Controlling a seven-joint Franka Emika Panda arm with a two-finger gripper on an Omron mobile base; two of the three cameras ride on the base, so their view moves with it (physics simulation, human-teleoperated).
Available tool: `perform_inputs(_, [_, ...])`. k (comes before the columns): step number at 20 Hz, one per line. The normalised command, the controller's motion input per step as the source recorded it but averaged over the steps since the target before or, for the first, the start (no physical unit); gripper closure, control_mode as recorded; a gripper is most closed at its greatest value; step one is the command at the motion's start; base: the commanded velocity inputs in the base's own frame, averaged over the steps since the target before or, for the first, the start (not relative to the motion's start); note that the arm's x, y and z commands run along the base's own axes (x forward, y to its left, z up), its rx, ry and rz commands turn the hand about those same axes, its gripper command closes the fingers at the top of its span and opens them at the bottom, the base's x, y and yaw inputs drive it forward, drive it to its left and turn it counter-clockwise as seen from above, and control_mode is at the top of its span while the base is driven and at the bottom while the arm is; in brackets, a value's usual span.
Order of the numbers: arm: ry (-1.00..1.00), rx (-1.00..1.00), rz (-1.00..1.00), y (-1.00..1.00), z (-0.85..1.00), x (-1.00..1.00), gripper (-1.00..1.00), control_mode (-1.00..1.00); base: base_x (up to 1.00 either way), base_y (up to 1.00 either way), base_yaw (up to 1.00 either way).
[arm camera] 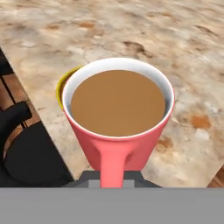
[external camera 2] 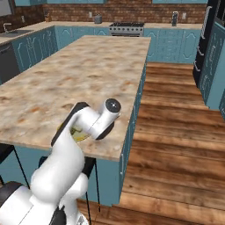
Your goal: Pick up the brewed coffee from the coffee machine and place it next to the breakfast plate on the dining counter.
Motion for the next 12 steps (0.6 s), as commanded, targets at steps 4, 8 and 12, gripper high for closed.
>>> perform_inputs(4, [0.05,0.0,0.0,0.0,-0.34,0.75,1.0,-1.0,0.0,0.0,0.0])
perform_inputs(8, [0.06,0.0,0.0,0.0,-0.51,0.58,1.0,-1.0,0.0,0.0,0.0])
perform_inputs(12, [0.01,0.0,0.0,0.0,-0.56,0.45,1.0,-1.0,0.0,0.0,0.0])
